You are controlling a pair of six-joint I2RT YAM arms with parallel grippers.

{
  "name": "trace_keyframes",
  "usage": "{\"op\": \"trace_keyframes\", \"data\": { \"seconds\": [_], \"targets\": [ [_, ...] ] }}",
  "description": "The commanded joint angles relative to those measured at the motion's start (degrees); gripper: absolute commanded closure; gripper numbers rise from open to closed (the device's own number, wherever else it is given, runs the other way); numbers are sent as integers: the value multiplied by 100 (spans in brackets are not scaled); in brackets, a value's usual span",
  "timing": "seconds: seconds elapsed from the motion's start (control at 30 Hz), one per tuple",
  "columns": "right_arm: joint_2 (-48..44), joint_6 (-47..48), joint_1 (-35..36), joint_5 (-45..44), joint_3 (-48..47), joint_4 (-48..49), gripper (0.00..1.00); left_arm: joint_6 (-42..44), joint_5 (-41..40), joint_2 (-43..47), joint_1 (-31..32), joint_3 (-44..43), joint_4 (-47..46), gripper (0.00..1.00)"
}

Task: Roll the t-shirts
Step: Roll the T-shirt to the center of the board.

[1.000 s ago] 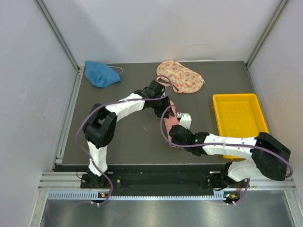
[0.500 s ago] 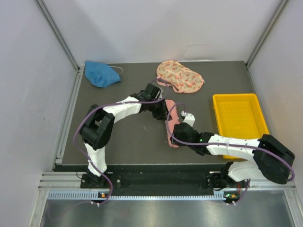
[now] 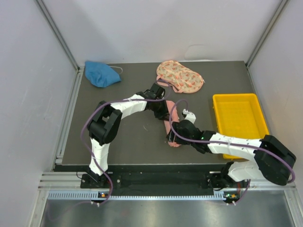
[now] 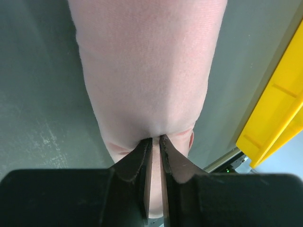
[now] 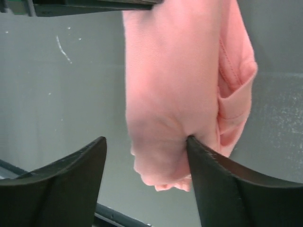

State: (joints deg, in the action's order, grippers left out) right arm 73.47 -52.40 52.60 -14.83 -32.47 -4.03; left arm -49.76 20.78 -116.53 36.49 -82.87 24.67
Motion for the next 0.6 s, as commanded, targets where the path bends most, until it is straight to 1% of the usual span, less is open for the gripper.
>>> {"op": "trace_keyframes", "data": {
  "seconds": [0.0, 0.1, 0.17, 0.27, 0.37, 0.4, 0.47, 0.5, 0.57],
  "targets": [
    [-201, 28, -74, -11, -339, -493, 27, -16, -513, -142, 42, -106, 258, 83],
    [-420, 81, -83, -186, -488, -739, 16, 1, -531, -159, 42, -133, 284, 83],
    [-491, 125, -196, -205, -541, -879, 12, 19, -530, -151, 42, -142, 293, 83],
    [-562, 151, -416, -20, -471, -801, 7, 36, -539, -168, 42, -168, 319, 83],
    [-483, 195, -714, 313, -357, -591, 5, 54, -539, -159, 42, -186, 346, 83],
    [-448, 213, -794, 549, -322, -390, 5, 54, -539, -159, 51, -194, 346, 83],
    [-352, 239, -952, 726, -208, -169, 3, 63, -539, -151, 42, -203, 363, 83],
    [-308, 257, -1136, 988, -164, 84, 2, 63, -548, -151, 42, -229, 372, 83],
    [-159, 283, -1330, 1227, -111, 236, 2, 80, -539, -168, 51, -247, 390, 83]
  ]
}}
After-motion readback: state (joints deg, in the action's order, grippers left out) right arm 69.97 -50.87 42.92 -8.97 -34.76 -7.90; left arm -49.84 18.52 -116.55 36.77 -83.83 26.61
